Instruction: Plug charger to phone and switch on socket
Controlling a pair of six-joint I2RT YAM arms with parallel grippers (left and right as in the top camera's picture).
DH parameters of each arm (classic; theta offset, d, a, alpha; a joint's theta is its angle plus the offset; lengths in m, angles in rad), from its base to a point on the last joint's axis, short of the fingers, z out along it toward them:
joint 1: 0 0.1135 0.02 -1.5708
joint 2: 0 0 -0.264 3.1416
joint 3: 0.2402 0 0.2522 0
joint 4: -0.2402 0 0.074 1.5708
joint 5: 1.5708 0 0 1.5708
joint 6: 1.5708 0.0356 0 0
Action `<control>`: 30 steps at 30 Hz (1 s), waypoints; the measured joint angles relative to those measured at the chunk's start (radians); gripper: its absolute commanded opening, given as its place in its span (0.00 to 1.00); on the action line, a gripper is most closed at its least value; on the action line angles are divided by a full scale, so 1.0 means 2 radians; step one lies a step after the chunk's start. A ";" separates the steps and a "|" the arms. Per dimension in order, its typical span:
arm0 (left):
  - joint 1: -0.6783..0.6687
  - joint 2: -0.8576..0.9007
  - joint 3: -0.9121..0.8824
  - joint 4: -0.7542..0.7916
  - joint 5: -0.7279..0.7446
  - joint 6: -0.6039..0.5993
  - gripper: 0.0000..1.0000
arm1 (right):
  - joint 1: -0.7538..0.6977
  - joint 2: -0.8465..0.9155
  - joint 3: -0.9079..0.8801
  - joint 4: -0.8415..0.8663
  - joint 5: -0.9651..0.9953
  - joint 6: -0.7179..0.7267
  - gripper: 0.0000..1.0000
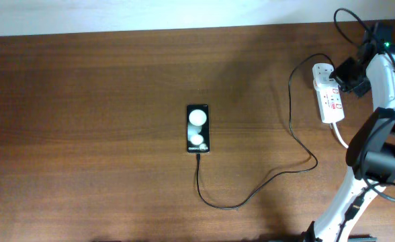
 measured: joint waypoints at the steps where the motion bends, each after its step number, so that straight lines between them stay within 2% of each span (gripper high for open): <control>1: 0.000 0.000 0.000 0.000 0.000 0.000 0.99 | -0.001 0.013 0.000 0.004 0.000 0.000 0.04; 13: 0.000 0.000 0.000 0.000 0.000 0.000 0.99 | -0.010 0.064 0.008 0.054 -0.024 -0.003 0.04; 30: 0.000 0.000 0.000 0.000 0.000 0.000 0.99 | -0.002 0.071 0.044 -0.028 -0.048 -0.020 0.04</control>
